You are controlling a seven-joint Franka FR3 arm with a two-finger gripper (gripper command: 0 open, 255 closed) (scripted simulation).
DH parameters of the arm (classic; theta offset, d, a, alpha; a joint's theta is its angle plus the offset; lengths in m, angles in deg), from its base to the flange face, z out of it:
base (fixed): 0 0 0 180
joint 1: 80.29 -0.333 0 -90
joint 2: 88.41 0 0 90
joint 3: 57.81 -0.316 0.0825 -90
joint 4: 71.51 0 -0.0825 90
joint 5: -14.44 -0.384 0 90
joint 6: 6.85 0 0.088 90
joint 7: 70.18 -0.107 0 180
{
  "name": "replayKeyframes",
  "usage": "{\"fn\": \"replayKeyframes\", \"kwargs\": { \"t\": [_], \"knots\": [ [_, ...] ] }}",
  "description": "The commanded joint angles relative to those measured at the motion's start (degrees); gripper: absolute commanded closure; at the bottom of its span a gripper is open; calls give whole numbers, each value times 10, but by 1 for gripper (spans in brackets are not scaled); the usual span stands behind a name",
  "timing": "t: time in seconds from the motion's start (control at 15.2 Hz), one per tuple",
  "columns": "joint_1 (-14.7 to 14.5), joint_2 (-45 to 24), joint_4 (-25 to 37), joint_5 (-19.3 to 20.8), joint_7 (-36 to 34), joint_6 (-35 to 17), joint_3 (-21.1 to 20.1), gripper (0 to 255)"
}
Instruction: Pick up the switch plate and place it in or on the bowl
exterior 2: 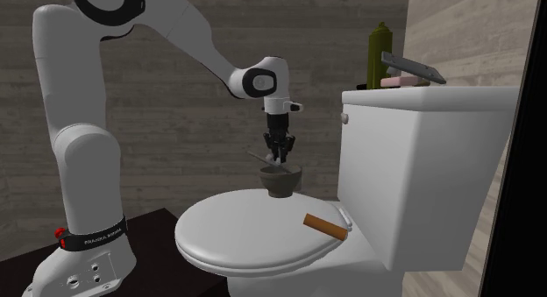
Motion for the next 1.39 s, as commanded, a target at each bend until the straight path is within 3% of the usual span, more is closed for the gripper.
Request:
{"fn": "replayKeyframes", "kwargs": {
  "t": [0.0, 0.13, 0.2, 0.53, 0.79, 1.32],
  "knots": [
    [-2, -3, -2, -1, 0, -1, -2, 255],
    [-2, -3, -2, -1, 0, -1, -2, 255],
    [-2, -2, -2, -1, -1, 1, -2, 0],
    [-2, -3, -2, -1, 0, -1, -2, 0],
    [-2, 35, 32, 11, -9, 70, -3, 0],
    [-2, 35, 32, 11, -9, 70, -3, 0]
  ]
}}
